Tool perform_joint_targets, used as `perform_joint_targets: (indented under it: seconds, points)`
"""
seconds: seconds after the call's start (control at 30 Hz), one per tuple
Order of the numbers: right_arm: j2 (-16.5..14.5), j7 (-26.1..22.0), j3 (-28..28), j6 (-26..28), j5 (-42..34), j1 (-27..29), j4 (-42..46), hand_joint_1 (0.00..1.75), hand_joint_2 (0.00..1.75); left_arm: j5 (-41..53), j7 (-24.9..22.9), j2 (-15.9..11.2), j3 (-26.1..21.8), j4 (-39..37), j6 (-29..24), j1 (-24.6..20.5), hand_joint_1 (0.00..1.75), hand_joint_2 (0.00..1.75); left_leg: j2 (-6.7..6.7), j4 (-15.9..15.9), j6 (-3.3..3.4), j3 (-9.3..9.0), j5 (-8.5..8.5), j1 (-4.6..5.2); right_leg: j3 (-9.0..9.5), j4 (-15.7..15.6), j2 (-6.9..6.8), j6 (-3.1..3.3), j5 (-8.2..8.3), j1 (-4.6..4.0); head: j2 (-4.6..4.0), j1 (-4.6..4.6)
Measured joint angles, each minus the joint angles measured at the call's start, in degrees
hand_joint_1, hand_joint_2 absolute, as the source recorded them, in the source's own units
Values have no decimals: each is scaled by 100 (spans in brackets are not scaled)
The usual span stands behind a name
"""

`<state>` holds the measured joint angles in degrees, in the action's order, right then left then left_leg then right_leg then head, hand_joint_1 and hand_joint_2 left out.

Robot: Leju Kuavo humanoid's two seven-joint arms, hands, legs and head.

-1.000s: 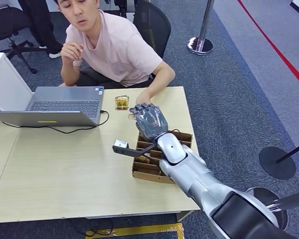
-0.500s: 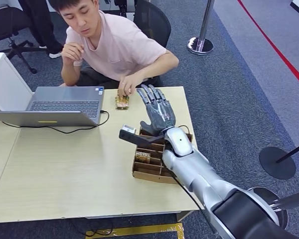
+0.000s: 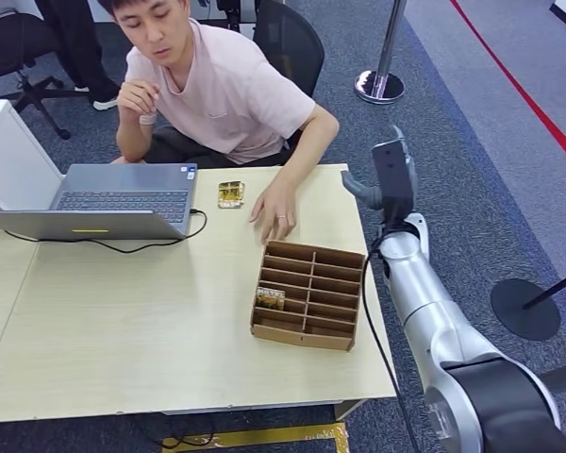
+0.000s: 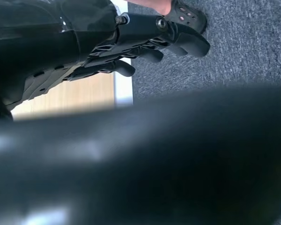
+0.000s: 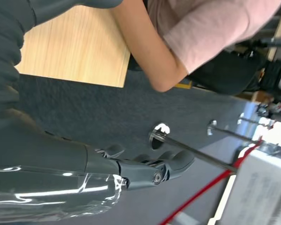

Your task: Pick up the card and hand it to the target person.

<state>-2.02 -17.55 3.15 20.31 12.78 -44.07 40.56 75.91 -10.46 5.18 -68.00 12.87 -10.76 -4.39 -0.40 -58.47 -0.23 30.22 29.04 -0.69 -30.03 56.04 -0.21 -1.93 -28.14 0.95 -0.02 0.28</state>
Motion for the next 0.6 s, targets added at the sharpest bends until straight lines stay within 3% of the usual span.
perform_joint_targets:
  seconds: [0.3,0.6]
  points:
    - [587,174,-1993,-991,-2685,141,-205,0,175,5,-70,-2,0,1,-4,-12,0,0,-3,-1,1,0,1,0,-2,-2,-3,0,0,0,1,0]
    - [1047,834,-3707,-1656,-4461,997,-1231,0,175,60,-136,-10,2,1,6,-49,0,0,-10,-1,7,1,8,-1,-3,-3,-8,-1,-3,-2,0,1]
